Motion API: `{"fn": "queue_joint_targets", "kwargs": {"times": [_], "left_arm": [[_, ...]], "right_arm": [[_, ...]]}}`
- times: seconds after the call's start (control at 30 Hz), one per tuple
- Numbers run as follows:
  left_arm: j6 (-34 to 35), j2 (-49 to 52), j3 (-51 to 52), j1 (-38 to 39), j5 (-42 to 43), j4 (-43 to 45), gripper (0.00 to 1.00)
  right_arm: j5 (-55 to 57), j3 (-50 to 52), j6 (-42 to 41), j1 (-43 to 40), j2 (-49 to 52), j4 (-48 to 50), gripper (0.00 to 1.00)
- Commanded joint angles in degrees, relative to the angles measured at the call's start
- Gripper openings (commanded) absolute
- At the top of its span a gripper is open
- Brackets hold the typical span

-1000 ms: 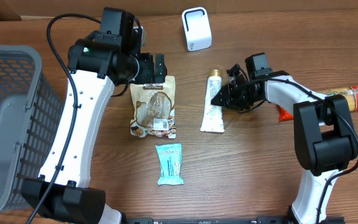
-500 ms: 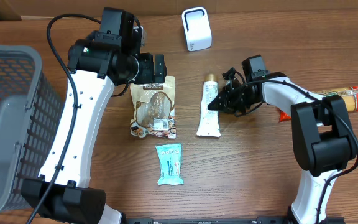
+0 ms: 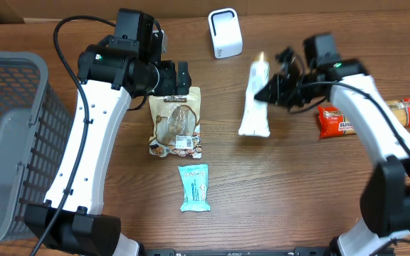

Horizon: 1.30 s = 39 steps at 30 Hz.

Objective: Scan the item barcode
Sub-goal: 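Lift the white tube upright with the right gripper, then hold the white tube against the white scanner with the right gripper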

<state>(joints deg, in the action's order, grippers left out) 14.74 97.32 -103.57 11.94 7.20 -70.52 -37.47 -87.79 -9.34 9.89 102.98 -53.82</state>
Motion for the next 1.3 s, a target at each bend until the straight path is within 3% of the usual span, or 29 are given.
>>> {"fn": "queue_joint_targets", "kwargs": {"times": [0.0,0.27,0.5,0.87,1.27], "left_arm": [[0.7,0.5,-0.3,-0.2,-0.3,0.1,1.00],[0.7,0.5,-0.3,-0.2,-0.3,0.1,1.00],[0.7,0.5,-0.3,-0.2,-0.3,0.1,1.00],[0.7,0.5,-0.3,-0.2,-0.3,0.1,0.99],[0.7,0.5,-0.3,-0.2,-0.3,0.1,1.00]], "right_arm": [[9.2,-9.9,0.8,0.5,-2.8,-3.8,0.03],[31.5,-33.4,2.2,4.3,1.8,-13.7,0.03],[48.7,-33.7,5.4,9.5,7.0,-4.2,0.04],[52.2,-33.7,26.9,10.7,17.4,12.2,0.04],[68.0,-33.7,44.4,13.0,28.9,29.2,0.04]]}}
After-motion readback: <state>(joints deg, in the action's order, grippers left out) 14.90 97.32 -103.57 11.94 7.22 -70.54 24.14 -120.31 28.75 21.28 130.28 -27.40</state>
